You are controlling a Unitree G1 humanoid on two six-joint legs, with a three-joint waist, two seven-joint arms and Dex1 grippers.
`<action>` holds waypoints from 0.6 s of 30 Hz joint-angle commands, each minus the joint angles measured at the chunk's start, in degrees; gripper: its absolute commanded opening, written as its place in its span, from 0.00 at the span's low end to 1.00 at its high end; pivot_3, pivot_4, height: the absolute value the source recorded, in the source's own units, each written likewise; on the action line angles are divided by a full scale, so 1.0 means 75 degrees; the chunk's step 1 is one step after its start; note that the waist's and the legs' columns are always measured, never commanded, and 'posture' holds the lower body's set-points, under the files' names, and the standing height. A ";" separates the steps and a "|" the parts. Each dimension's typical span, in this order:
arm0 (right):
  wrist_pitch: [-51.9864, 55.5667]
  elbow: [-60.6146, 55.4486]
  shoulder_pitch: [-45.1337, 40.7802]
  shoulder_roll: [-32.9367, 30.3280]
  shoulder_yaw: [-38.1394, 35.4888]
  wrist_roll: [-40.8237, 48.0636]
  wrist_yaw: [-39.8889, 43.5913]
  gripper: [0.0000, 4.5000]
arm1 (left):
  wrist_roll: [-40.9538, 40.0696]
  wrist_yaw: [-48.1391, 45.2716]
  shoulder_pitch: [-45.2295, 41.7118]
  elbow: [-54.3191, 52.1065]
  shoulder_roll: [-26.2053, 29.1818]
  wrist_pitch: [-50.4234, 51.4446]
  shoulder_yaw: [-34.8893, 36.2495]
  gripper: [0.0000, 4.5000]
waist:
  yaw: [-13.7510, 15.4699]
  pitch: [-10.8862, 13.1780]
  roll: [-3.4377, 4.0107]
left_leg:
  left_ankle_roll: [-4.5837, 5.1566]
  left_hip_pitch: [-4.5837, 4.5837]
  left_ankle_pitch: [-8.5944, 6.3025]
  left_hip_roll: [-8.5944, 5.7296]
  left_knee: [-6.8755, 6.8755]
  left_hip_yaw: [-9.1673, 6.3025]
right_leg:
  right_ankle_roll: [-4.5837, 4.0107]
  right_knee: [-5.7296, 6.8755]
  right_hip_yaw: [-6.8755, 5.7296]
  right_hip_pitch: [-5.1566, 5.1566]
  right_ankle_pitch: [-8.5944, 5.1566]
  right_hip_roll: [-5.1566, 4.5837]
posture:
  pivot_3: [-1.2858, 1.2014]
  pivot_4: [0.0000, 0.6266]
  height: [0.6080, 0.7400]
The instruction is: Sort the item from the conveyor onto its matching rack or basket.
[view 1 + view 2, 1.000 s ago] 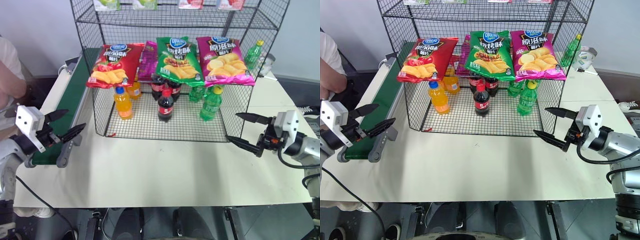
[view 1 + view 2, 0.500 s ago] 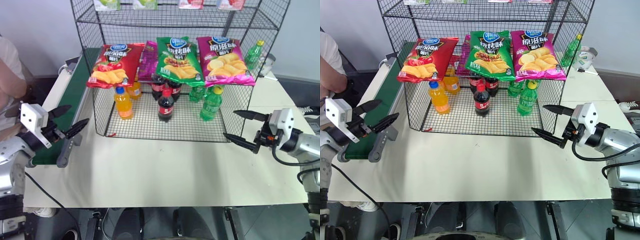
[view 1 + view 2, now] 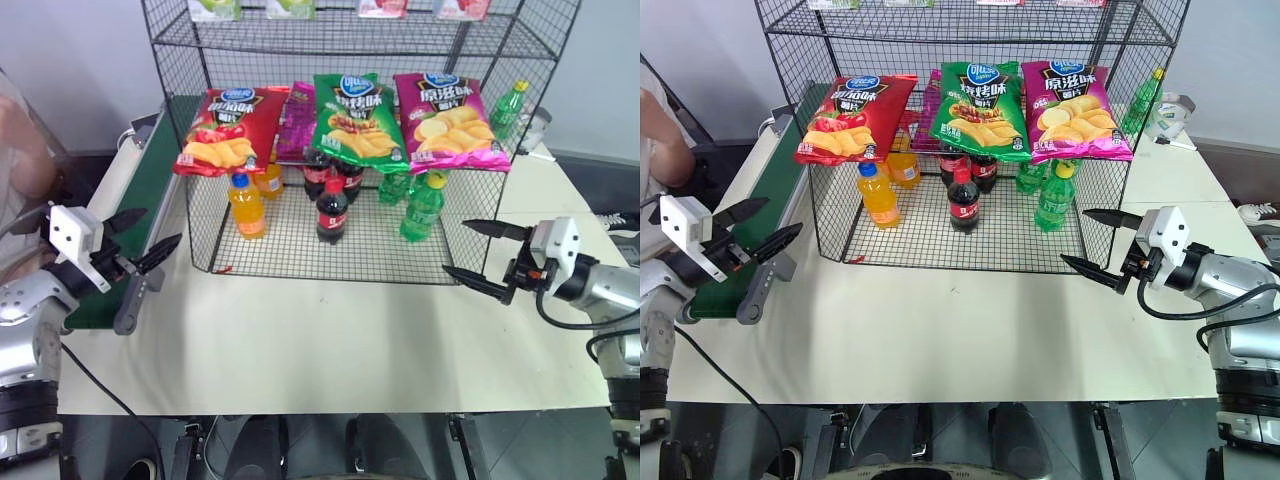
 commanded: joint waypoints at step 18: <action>-0.0301 0.0114 -0.0418 -0.0028 0.0271 -0.0202 0.0172 0.99 | -0.0001 0.0084 0.0192 -0.0343 0.0220 -0.0233 0.0220 0.94 | -0.0020 0.0000 0.0000 | 0.0000 0.0001 0.0000 0.0001 0.0001 0.0001 | 0.0000 0.0003 0.0001 -0.0002 0.0000 -0.0001 | 0.52 0.24 0.99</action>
